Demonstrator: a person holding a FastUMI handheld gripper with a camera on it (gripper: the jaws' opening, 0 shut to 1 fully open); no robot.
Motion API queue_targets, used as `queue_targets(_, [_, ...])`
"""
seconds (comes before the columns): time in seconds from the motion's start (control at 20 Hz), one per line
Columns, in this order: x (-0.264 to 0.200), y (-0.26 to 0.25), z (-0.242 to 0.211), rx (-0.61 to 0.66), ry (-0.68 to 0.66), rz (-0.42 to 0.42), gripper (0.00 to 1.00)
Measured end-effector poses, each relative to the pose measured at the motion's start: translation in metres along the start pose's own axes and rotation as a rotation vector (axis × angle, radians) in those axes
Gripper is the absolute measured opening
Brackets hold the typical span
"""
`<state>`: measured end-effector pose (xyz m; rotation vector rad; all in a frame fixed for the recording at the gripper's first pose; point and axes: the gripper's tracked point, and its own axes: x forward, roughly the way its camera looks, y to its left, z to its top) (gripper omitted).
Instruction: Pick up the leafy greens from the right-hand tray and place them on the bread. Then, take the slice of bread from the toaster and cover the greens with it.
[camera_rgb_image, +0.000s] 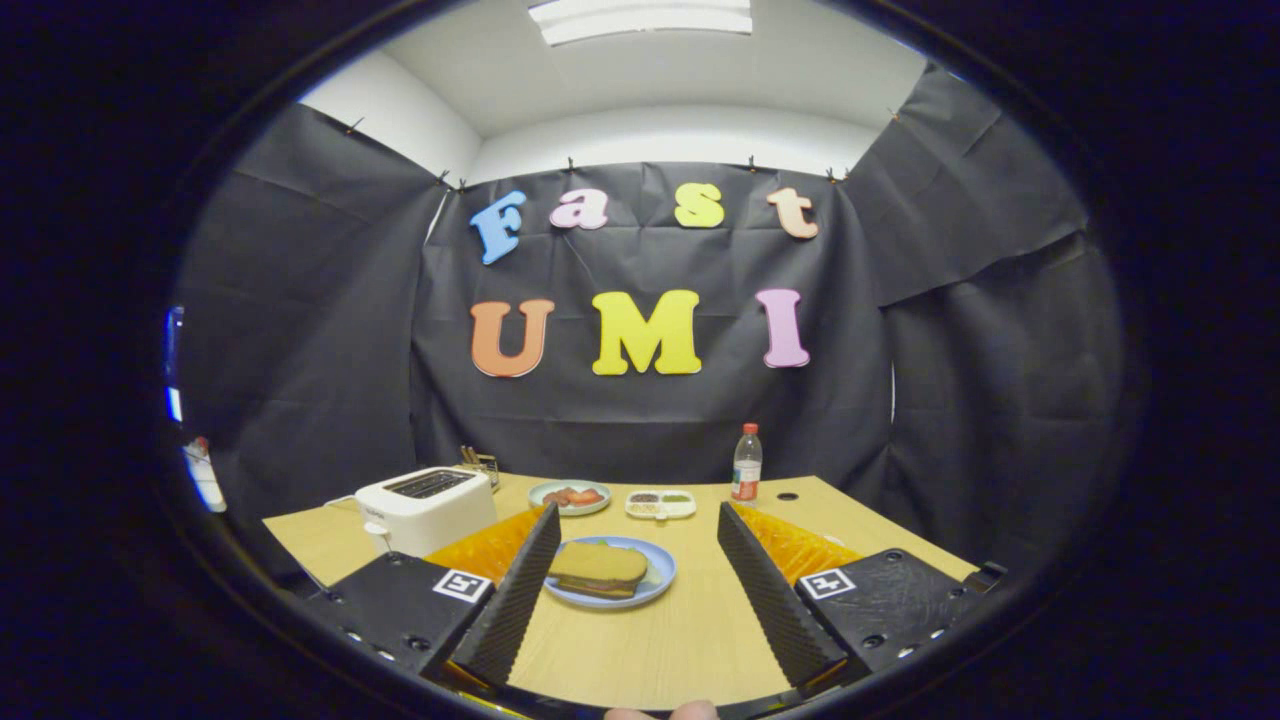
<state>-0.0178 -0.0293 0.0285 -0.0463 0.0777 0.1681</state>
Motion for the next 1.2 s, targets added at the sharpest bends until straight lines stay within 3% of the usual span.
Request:
queue_targets(0.4, [-0.021,0.011,-0.004,0.033,0.007,0.076,0.96])
queue_targets(1.2, [-0.017,0.013,0.007,0.03,-0.023,0.054,0.96])
